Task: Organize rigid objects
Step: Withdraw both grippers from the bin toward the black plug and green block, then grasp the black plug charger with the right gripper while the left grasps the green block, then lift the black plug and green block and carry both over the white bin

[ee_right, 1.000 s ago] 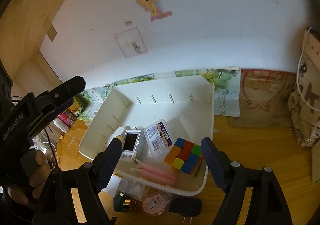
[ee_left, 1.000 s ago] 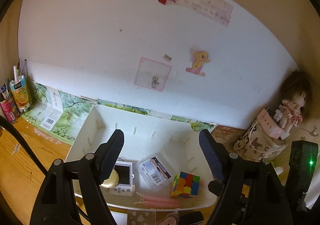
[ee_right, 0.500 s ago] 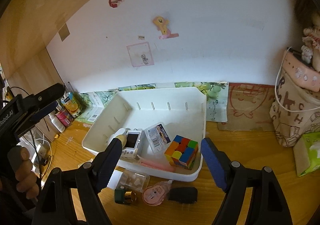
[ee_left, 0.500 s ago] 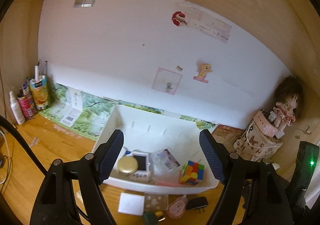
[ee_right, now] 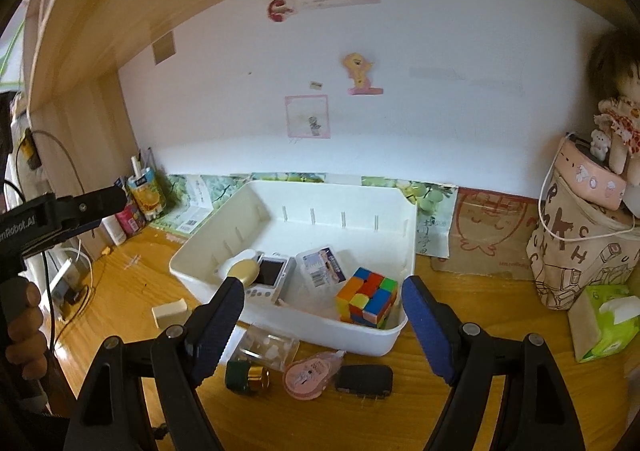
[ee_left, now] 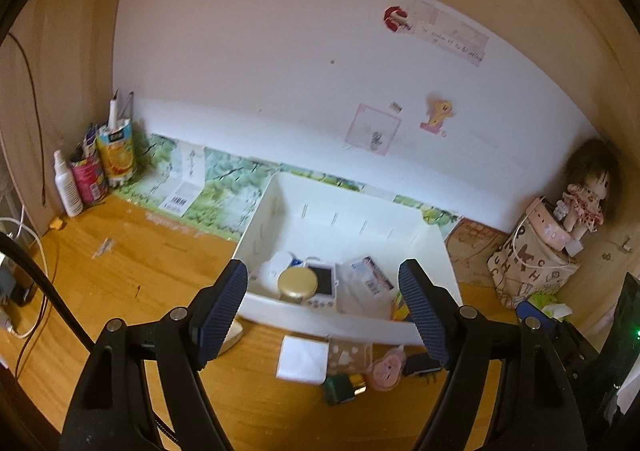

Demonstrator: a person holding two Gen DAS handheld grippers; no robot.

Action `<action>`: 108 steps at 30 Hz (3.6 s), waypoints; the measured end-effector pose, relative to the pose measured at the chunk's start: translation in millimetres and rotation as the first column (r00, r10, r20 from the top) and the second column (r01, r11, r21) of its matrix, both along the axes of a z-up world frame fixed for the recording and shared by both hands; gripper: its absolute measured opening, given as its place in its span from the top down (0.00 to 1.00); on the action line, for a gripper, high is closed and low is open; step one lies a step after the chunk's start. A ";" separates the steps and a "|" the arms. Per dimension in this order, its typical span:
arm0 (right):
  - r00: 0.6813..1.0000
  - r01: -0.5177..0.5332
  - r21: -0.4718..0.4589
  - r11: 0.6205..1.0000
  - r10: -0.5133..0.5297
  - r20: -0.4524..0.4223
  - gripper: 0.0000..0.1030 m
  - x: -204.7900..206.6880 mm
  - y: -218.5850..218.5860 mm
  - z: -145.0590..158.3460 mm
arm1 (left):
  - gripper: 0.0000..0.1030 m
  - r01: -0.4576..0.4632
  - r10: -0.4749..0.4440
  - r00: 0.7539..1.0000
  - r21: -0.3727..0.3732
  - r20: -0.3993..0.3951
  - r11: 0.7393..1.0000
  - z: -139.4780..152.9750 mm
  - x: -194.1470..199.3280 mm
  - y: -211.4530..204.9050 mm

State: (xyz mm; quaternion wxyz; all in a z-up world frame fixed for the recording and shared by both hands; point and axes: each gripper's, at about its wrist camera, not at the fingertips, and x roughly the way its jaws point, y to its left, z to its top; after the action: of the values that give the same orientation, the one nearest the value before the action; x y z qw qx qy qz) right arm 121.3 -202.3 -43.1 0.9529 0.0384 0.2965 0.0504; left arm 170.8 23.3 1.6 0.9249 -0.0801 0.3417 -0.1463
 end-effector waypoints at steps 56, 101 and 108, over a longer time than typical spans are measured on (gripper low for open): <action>0.922 0.007 -0.092 0.996 -0.042 -0.385 0.21 41.2 -15.5 -146.0 | 0.21 0.140 -0.068 0.635 0.028 -0.769 0.990 -166.8 51.4 -75.8; 0.905 -0.084 -0.101 0.991 0.033 -0.425 0.36 35.9 -21.0 -151.7 | 0.49 0.003 0.037 0.559 0.046 -0.828 0.999 -197.9 57.8 -61.0; 0.896 -0.133 -0.135 0.982 0.061 -0.440 0.36 21.8 -4.8 -151.0 | 0.49 -0.040 0.046 0.538 0.029 -0.842 0.999 -203.4 43.7 -40.8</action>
State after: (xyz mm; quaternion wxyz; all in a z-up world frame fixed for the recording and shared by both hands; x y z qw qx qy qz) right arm 143.1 -207.1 -194.2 0.8591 -0.0435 0.5059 0.0639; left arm 214.4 -17.5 -201.8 0.6509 -0.1458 0.7421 -0.0660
